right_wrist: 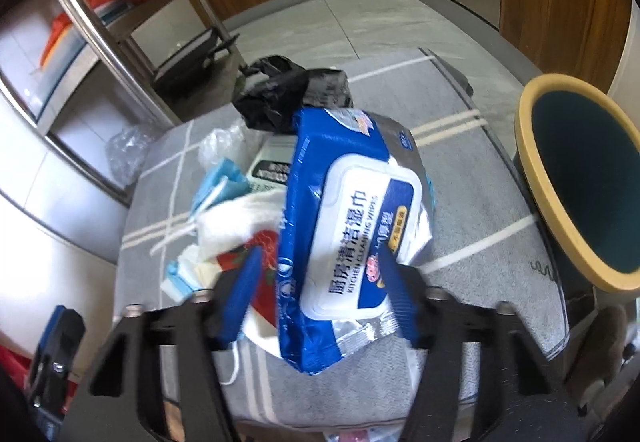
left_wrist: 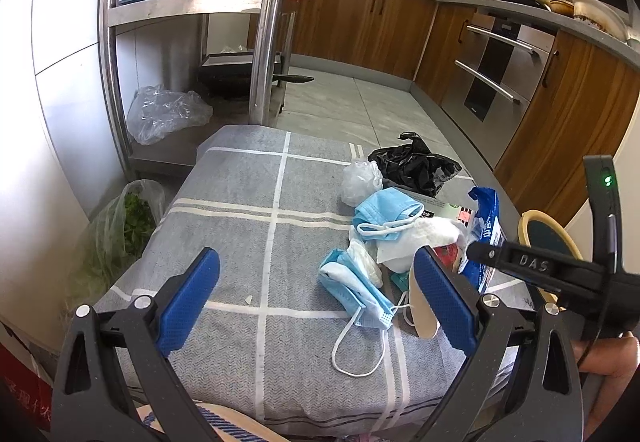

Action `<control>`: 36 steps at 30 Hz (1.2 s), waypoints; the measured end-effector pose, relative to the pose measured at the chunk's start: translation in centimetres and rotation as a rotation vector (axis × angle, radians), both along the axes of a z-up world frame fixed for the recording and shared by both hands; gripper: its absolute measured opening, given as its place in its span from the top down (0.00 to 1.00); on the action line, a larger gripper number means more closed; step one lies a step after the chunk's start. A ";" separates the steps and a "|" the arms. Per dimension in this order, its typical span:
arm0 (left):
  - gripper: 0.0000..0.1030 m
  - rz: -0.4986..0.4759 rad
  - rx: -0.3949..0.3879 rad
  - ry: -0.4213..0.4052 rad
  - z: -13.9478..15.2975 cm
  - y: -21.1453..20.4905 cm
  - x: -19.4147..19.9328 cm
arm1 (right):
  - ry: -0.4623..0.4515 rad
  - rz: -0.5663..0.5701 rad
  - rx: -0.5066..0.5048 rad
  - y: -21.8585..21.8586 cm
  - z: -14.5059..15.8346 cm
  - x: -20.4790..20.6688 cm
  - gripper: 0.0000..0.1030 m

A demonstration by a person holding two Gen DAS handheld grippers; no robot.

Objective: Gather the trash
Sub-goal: 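Grasp the blue kitchen wipes pack with the right gripper and lift it, then grasp the blue face mask with the left gripper while the right gripper carries the wipes pack toward the bin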

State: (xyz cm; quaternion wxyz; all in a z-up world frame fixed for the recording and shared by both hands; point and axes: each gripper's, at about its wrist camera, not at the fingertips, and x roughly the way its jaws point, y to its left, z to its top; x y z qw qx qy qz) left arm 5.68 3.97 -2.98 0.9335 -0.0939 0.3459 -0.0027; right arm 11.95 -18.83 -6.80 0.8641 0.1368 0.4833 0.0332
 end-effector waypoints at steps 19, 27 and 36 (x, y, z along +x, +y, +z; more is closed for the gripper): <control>0.18 -0.250 -0.061 0.078 -1.2 -5.0 2.1 | -0.085 -0.064 0.224 -7.8 3.0 -4.8 0.96; 0.22 -0.354 0.074 0.055 -1.1 -8.9 4.5 | -0.099 -0.076 0.238 -10.1 3.4 -6.9 0.96; 0.33 -0.335 0.162 0.094 -1.8 -9.7 9.1 | -0.107 -0.088 0.255 -11.3 3.3 -8.0 0.96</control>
